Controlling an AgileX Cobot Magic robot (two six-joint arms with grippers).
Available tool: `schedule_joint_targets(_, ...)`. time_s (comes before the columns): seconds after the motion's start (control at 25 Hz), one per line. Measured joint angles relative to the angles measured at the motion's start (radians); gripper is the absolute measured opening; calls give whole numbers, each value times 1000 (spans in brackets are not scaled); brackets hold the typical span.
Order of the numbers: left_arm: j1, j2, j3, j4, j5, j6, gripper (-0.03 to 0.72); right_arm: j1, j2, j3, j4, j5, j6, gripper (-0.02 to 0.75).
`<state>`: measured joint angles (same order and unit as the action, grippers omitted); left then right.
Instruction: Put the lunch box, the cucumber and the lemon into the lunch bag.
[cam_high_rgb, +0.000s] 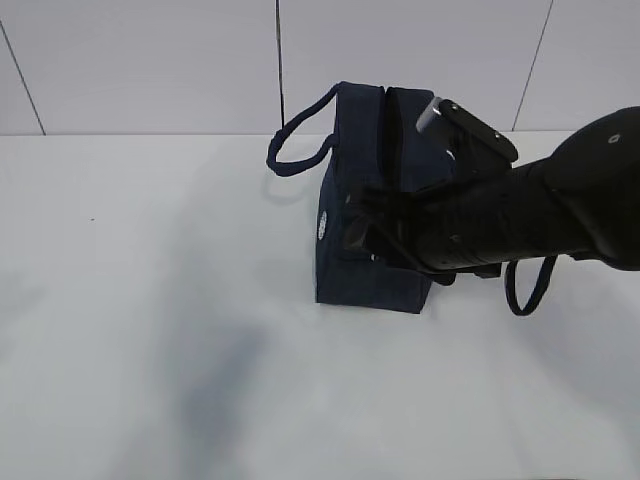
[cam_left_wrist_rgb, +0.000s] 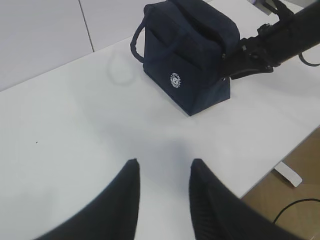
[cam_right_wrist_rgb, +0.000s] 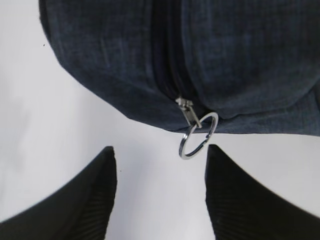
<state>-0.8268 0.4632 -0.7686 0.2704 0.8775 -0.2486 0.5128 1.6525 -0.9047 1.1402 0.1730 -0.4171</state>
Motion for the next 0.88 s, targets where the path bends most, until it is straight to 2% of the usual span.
schedule_joint_targets(0.16, 0, 0, 0, 0, 3, 0, 241, 0, 20, 0, 4, -15, 0, 420)
schedule_joint_targets(0.44, 0, 0, 0, 0, 15, 0, 241, 0, 31, 0, 12, -51, 0, 348)
schedule_joint_targets(0.88, 0, 0, 0, 0, 18, 0, 241, 0, 48, 0, 15, -84, 0, 337)
